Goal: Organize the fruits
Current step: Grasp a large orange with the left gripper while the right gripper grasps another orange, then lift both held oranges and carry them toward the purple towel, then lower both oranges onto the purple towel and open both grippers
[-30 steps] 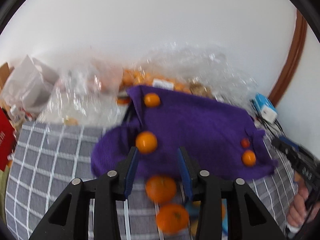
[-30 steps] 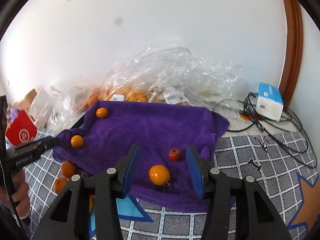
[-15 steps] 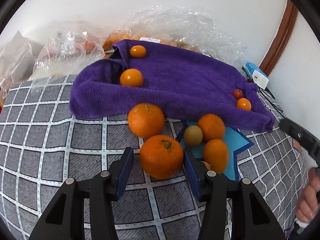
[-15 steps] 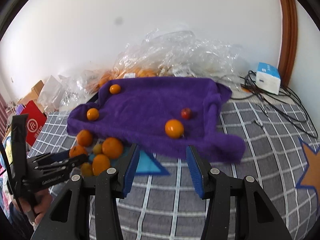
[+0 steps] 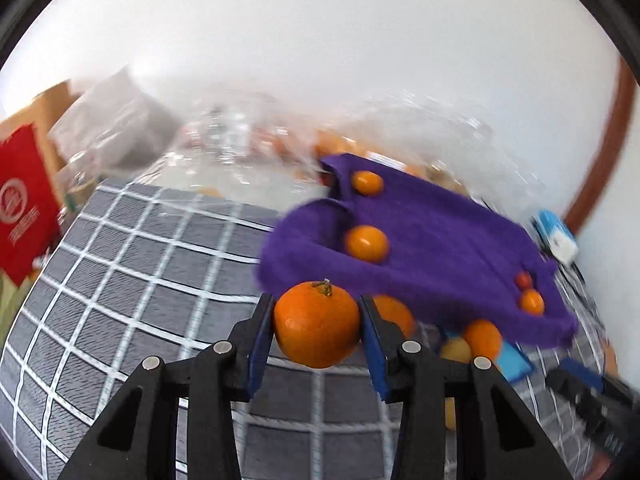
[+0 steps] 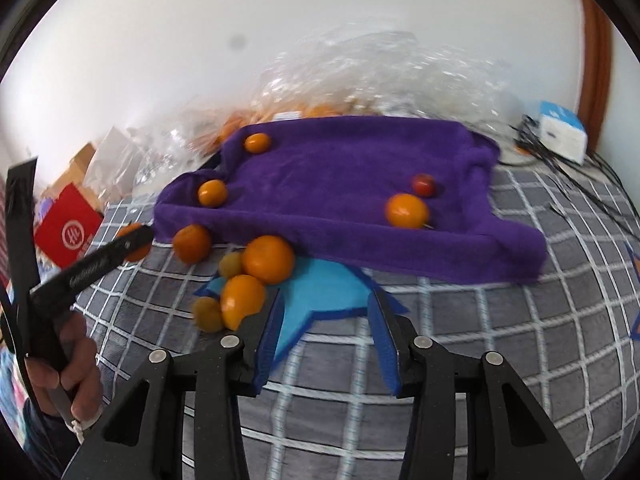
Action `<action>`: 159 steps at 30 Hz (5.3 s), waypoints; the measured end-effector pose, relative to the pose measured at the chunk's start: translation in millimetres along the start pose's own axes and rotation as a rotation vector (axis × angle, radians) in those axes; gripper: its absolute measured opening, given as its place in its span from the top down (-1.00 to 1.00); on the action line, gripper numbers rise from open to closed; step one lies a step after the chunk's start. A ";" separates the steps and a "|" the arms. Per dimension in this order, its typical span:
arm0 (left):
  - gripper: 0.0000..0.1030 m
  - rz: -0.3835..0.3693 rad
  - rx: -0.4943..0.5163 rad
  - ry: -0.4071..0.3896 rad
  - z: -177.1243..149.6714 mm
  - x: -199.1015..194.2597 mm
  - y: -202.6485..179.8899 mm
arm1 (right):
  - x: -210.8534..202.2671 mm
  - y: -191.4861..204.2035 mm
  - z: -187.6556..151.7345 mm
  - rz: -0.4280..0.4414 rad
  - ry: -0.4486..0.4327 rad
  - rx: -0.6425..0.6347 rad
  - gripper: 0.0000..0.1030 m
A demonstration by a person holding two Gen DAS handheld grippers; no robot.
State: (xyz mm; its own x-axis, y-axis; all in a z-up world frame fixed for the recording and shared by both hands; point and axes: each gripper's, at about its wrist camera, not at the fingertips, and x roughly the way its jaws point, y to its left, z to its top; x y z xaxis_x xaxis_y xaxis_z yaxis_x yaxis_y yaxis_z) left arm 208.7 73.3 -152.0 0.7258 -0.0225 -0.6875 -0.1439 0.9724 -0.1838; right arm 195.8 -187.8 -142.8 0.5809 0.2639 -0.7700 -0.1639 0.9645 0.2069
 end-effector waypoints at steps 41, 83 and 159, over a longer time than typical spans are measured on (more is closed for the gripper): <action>0.21 0.020 0.064 0.132 -9.8 25.8 -16.2 | 15.3 -38.6 -27.7 -0.117 0.058 -0.037 0.36; 0.23 -0.108 0.012 -0.002 -6.4 1.9 -10.6 | -8.0 -70.4 -28.2 -0.043 -0.084 0.119 0.37; 0.23 -0.076 0.038 0.122 111.2 114.5 -70.2 | 132.0 -97.8 138.3 -0.095 0.159 0.019 0.37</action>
State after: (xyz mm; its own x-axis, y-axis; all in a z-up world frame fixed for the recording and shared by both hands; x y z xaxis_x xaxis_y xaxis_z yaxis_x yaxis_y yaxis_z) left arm 376.7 28.3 -139.7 0.6460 -0.1221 -0.7535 -0.0645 0.9749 -0.2132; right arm 398.7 -246.5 -181.2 0.4591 0.1693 -0.8721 -0.0986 0.9853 0.1394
